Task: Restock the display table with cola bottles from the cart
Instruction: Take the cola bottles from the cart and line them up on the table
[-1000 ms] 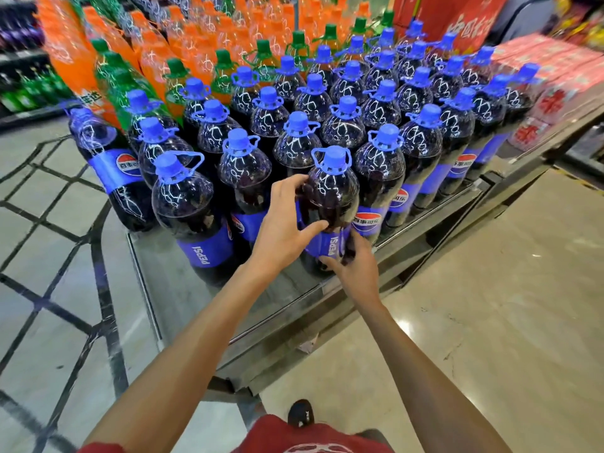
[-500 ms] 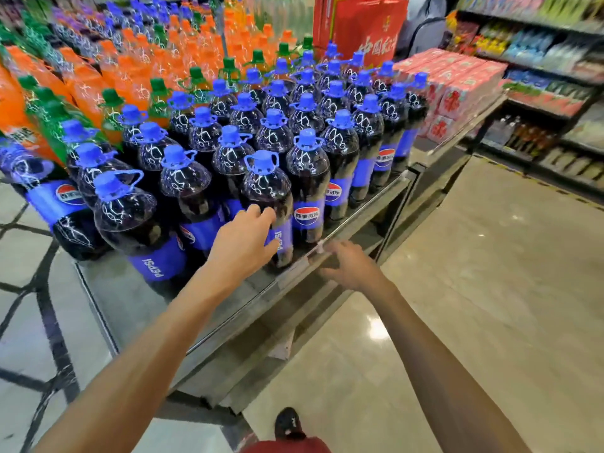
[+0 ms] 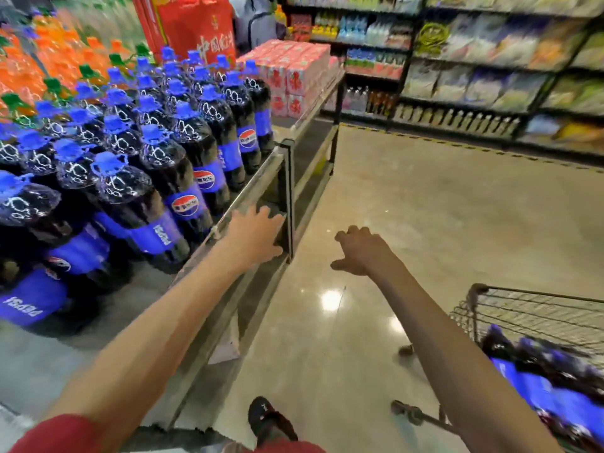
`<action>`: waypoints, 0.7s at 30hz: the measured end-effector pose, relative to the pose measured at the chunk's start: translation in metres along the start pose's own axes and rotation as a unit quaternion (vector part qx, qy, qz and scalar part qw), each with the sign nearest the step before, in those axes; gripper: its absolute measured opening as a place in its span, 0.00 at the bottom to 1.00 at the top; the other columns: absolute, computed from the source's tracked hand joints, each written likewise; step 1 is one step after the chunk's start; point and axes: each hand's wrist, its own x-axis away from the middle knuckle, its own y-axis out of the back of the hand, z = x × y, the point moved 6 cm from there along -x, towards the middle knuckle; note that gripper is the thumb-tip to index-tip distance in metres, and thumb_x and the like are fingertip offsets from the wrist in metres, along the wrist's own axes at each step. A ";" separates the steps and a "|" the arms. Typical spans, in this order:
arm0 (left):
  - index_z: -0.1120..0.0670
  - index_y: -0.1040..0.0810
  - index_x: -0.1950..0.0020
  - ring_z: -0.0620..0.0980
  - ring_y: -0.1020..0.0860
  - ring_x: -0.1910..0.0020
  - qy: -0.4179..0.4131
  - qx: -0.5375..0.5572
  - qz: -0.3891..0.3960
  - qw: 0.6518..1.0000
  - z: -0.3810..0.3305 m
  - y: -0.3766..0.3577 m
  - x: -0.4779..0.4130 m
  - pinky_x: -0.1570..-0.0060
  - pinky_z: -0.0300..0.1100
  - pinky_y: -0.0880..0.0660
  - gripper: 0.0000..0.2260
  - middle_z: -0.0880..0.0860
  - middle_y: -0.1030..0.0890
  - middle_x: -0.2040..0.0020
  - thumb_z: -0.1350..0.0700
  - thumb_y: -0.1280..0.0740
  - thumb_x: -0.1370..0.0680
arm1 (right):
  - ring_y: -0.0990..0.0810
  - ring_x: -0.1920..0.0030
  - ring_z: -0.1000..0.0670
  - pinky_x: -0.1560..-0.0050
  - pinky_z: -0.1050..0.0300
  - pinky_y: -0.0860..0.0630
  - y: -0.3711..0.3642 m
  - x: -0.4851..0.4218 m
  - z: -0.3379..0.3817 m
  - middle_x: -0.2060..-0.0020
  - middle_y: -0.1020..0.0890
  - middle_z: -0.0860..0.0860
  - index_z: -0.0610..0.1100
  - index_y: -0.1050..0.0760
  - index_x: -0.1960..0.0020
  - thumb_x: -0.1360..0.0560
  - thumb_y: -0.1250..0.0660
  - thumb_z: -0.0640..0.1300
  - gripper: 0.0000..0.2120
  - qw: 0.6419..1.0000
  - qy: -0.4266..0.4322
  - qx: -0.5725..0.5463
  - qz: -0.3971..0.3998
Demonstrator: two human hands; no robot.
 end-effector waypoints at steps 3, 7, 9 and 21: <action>0.52 0.32 0.28 0.59 0.26 0.35 -0.051 0.046 -0.026 0.997 -0.054 0.015 0.002 0.41 0.56 0.26 0.23 0.56 0.26 0.34 0.42 0.36 0.20 | 0.31 0.30 0.39 0.35 0.44 0.30 -0.015 0.039 -0.046 0.29 0.30 0.42 0.45 0.35 0.24 0.22 0.32 0.59 0.33 0.999 -0.051 -0.011 0.005; 0.52 0.32 0.28 0.57 0.24 0.38 -0.105 0.042 -0.065 0.991 -0.128 0.032 0.012 0.45 0.53 0.25 0.21 0.54 0.24 0.36 0.44 0.37 0.18 | 0.33 0.28 0.40 0.34 0.46 0.32 -0.036 0.091 -0.099 0.28 0.32 0.43 0.44 0.37 0.23 0.21 0.33 0.59 0.33 0.993 -0.108 -0.034 0.021; 0.51 0.33 0.27 0.56 0.24 0.37 -0.128 0.026 -0.063 0.989 -0.160 0.035 0.014 0.43 0.52 0.24 0.22 0.54 0.25 0.35 0.44 0.37 0.18 | 0.33 0.28 0.39 0.34 0.45 0.32 -0.047 0.116 -0.123 0.28 0.32 0.42 0.44 0.37 0.23 0.21 0.33 0.59 0.33 0.989 -0.137 -0.047 0.028; 0.51 0.33 0.27 0.58 0.27 0.34 -0.287 -0.055 -0.060 0.954 -0.335 0.040 0.002 0.39 0.52 0.29 0.25 0.55 0.26 0.33 0.41 0.36 0.20 | 0.29 0.31 0.40 0.35 0.46 0.29 -0.089 0.240 -0.237 0.31 0.28 0.42 0.43 0.33 0.26 0.23 0.30 0.57 0.30 0.953 -0.279 -0.119 0.017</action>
